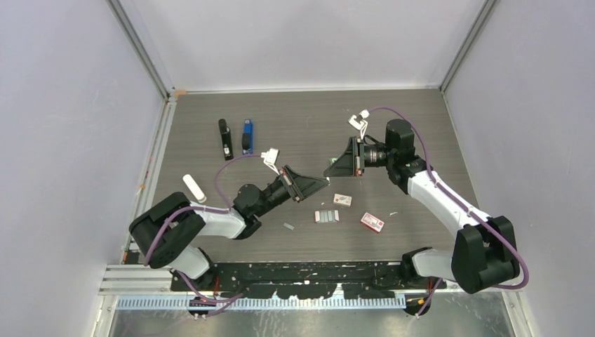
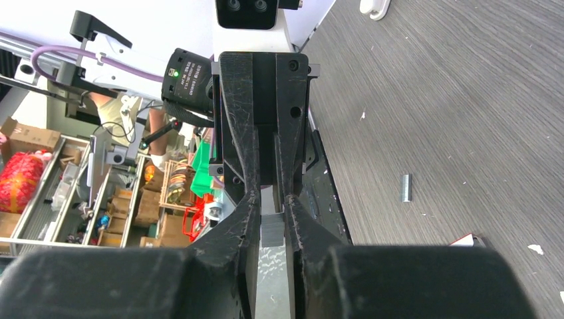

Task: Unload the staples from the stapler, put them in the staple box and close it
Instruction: Pick up the staple from the center of the board, then adjust the staple box at the center of the board.

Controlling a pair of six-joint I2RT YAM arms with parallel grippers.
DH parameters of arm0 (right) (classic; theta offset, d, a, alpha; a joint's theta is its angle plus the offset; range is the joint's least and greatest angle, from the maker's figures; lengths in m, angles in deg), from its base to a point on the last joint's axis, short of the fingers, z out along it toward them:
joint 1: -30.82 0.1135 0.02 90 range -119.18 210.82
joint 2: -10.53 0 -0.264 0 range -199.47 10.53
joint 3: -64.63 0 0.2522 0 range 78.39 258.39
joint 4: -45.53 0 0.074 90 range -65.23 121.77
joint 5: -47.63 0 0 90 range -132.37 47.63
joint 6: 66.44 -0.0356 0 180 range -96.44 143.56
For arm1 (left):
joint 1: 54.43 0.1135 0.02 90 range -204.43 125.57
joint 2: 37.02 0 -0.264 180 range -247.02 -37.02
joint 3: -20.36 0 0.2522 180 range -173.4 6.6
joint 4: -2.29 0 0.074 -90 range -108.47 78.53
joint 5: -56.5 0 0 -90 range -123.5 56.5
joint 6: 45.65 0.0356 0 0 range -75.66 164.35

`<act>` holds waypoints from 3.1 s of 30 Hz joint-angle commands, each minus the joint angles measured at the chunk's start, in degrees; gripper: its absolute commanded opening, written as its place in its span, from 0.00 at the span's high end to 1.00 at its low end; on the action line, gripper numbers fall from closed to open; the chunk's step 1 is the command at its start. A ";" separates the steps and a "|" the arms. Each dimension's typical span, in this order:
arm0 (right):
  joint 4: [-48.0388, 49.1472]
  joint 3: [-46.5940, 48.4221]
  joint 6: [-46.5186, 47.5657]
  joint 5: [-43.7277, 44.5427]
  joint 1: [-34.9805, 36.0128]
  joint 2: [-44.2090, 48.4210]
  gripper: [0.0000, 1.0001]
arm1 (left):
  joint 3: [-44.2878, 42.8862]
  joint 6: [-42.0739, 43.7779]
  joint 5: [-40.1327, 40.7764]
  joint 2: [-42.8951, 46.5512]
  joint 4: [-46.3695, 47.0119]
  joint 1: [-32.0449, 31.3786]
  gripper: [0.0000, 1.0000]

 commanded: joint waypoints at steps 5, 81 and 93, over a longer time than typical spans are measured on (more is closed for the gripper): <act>0.77 0.63 1.78 -1.49 0.67 1.10 0.83 | -0.73 -0.17 0.59 0.69 2.40 -0.27 0.82; -34.22 0.77 37.73 43.20 18.18 -5.53 0.82 | 1.35 23.96 -0.12 -12.74 -33.07 1.13 0.88; -30.21 0.18 32.96 49.15 22.79 -5.33 0.80 | 9.69 27.78 15.46 23.62 -55.96 1.13 0.82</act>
